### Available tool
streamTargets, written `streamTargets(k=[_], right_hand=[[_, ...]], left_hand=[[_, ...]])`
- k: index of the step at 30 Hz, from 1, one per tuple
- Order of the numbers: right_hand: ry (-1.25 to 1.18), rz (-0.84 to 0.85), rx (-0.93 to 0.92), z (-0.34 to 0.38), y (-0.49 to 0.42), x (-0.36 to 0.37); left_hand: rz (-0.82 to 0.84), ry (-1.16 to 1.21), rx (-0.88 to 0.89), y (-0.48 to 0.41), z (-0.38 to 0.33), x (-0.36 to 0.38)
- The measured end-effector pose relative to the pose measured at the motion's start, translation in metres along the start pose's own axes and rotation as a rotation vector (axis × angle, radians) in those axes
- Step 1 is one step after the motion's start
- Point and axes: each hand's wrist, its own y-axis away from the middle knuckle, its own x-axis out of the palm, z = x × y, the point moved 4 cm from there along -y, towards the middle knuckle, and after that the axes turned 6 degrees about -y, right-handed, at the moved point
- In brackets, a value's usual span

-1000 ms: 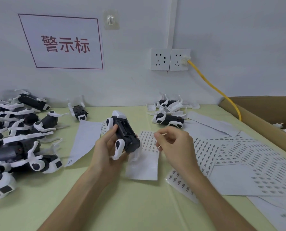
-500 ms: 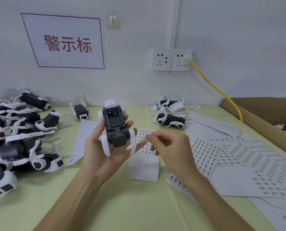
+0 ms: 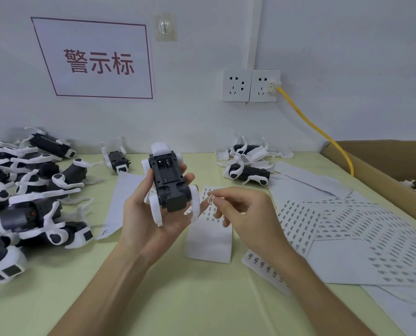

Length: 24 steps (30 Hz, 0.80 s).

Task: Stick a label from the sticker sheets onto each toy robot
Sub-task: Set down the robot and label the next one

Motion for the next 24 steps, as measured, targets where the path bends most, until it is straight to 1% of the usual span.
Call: streamTargets(k=[6, 9, 12, 15, 19, 24], right_hand=[[-0.006, -0.049, 0.045, -0.0036, -0.0011, -0.0012], [-0.082, -0.067, 0.105, -0.0063, -0.0022, -0.0012], [-0.127, -0.041, 0.13, -0.0056, -0.0024, 0.0], [-0.083, -0.019, 0.112, -0.0028, -0.0008, 0.0021], [-0.007, -0.037, 0.1, -0.0007, 0.0, 0.0003], [0.066, -0.046, 0.083, 0.0014, -0.0004, -0.0007]], left_hand=[[-0.016, 0.018, -0.025, 0.0023, 0.0027, 0.0004], [-0.032, 0.035, -0.012, 0.0024, 0.0021, 0.001], [-0.057, 0.027, -0.006, 0.0017, 0.0019, -0.0006], [-0.049, -0.008, -0.016, 0.0013, 0.003, -0.0021], [-0.029, -0.054, -0.028, 0.0007, 0.0039, -0.0029], [-0.022, -0.051, -0.022, 0.0005, 0.0033, -0.0008]])
